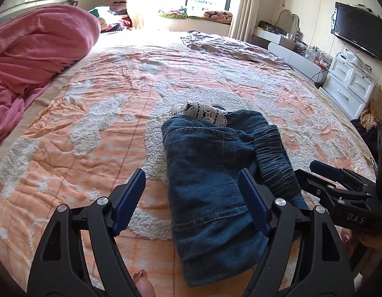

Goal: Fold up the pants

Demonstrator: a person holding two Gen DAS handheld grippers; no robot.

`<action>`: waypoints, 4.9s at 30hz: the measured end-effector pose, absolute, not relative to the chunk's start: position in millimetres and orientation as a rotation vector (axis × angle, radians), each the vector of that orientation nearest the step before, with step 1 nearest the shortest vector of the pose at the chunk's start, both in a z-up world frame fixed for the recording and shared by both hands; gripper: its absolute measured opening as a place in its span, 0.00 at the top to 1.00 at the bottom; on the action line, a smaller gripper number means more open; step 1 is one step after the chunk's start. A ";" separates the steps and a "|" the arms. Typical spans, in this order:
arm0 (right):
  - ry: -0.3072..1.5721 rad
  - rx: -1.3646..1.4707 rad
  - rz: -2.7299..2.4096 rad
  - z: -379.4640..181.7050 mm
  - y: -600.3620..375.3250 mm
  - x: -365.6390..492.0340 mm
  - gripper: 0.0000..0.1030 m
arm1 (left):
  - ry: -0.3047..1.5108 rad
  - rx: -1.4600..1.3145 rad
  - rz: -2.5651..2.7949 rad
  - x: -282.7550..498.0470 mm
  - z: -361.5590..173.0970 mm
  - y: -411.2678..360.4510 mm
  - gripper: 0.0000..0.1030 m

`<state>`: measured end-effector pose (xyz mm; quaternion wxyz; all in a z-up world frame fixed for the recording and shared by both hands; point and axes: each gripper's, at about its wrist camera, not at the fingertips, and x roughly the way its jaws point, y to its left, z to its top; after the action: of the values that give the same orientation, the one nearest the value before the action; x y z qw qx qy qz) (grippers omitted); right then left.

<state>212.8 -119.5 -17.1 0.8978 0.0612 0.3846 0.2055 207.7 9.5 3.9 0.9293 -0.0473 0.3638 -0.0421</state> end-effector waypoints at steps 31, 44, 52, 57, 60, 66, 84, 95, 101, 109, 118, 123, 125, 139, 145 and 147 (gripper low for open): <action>0.693 0.121 0.423 34.3 -140.5 150.8 0.11 | 0.700 -0.164 -0.016 123.7 32.8 12.6 0.10; 0.665 0.105 0.426 53.4 -148.9 105.2 0.08 | 0.673 -0.134 0.002 80.2 56.1 10.1 0.09; 0.647 0.100 0.428 62.7 -152.3 80.1 0.06 | 0.674 -0.109 0.004 54.7 58.7 3.7 0.09; 0.646 0.097 0.431 64.1 -154.2 68.8 0.05 | 0.670 -0.104 0.003 42.9 57.9 -1.4 0.09; 0.648 0.099 0.430 63.0 -156.9 63.1 0.05 | 0.673 -0.107 0.000 37.8 55.6 -4.2 0.09; 0.654 0.087 0.423 58.3 -158.9 53.0 0.05 | 0.692 -0.096 -0.001 30.3 48.1 -10.5 0.09; 0.704 0.053 0.408 29.1 -163.4 34.7 0.05 | 0.743 -0.094 0.001 16.8 22.0 -23.7 0.09; 0.738 0.041 0.398 6.0 -168.8 27.8 0.05 | 0.778 -0.094 -0.005 13.0 5.5 -29.9 0.09; 0.736 0.052 0.382 -0.3 -174.3 25.4 0.05 | 0.794 -0.094 -0.006 11.8 -2.4 -33.2 0.09; 0.727 0.020 0.359 -8.8 -173.1 22.8 0.05 | 0.800 -0.094 -0.013 11.3 -9.7 -37.7 0.09; 0.745 0.000 0.347 -24.3 -171.7 23.5 0.05 | 0.812 -0.119 0.000 12.6 -18.8 -34.2 0.09; 0.758 -0.003 0.344 -28.6 -170.1 25.0 0.05 | 0.832 -0.116 0.005 14.6 -25.3 -33.7 0.09; 0.760 -0.002 0.347 -29.2 -169.6 25.3 0.05 | 0.835 -0.123 0.007 15.0 -26.7 -32.4 0.09; 0.774 0.016 0.340 -30.3 -171.7 26.6 0.05 | 0.835 -0.131 0.015 14.0 -26.9 -29.7 0.09; 0.773 0.016 0.336 -28.8 -172.3 25.3 0.05 | 0.830 -0.130 0.013 12.8 -24.1 -29.0 0.09; 0.773 0.017 0.335 -28.6 -172.1 24.8 0.05 | 0.831 -0.128 0.011 12.4 -23.6 -29.0 0.09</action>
<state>24.8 -172.1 -28.6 0.9125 0.0083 0.3753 0.1627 12.4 -29.0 -23.6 0.9129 -0.0622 0.4034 0.0055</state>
